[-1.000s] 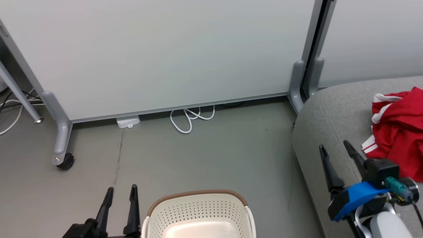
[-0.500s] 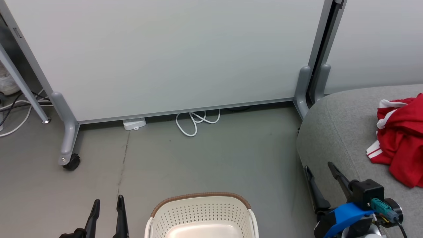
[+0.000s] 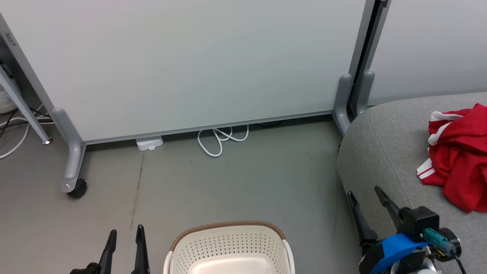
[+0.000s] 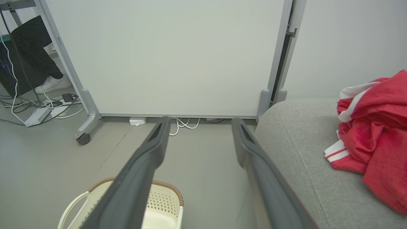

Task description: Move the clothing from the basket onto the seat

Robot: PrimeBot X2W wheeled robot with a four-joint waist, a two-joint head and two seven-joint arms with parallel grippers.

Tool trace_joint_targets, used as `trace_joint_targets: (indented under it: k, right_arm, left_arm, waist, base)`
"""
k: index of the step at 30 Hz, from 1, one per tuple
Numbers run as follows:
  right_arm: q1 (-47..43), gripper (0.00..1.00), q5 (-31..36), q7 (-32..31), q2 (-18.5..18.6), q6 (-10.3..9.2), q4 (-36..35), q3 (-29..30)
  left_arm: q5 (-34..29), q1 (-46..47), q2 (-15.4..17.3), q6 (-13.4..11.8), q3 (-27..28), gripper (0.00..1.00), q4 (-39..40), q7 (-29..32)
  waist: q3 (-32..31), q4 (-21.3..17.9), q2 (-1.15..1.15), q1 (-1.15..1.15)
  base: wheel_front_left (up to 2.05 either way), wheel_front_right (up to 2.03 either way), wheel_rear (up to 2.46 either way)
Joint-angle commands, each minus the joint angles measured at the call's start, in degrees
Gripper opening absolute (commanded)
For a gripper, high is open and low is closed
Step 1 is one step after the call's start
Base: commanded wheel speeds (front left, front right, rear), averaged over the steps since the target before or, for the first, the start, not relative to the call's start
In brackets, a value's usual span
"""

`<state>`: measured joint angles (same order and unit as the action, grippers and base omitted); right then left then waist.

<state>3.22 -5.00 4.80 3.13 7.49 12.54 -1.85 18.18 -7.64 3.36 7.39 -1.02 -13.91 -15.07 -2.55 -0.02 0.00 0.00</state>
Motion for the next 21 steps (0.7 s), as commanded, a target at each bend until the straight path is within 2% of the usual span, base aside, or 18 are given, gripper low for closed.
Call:
trace_joint_targets:
  k: [1,5,6,11,21]
  right_arm:
    - [-0.7,1.0,0.0,0.2,-0.2,0.01,0.1,-0.2]
    - [-0.4,1.0,-0.1,0.2,-0.2,0.01,0.3,-0.3]
    - [0.0,0.0,-0.2,0.0,-0.1,0.0,0.3,-0.2]
    - [-1.1,0.0,-0.4,-0.3,-0.2,0.0,3.0,-0.2]
    - [-0.4,0.0,-12.2,-1.9,-0.2,0.0,2.9,1.1]
  left_arm:
    - [0.1,-0.1,0.0,0.1,-0.3,1.0,0.2,-0.1]
    - [0.5,-0.3,-0.1,0.1,-0.7,1.0,0.2,-0.1]
    - [0.5,0.0,-0.1,0.0,-0.6,0.0,-0.1,0.0]
    - [0.7,-1.2,-0.3,0.0,-0.8,0.0,-2.6,0.3]
    - [11.0,0.9,-0.1,0.0,0.0,0.0,-2.3,3.0]
  waist:
    - [0.1,-0.1,0.0,0.0]
    - [0.2,-0.2,0.0,0.0]
    - [0.2,-0.2,0.0,0.0]
    - [0.2,-0.2,0.0,0.01]
    - [0.4,-0.2,0.0,0.01]
  base:
    - [0.0,0.0,0.0]
    - [0.0,0.0,0.0]
    - [0.0,0.0,0.0]
    - [0.0,0.0,0.0]
    - [0.0,0.0,0.0]
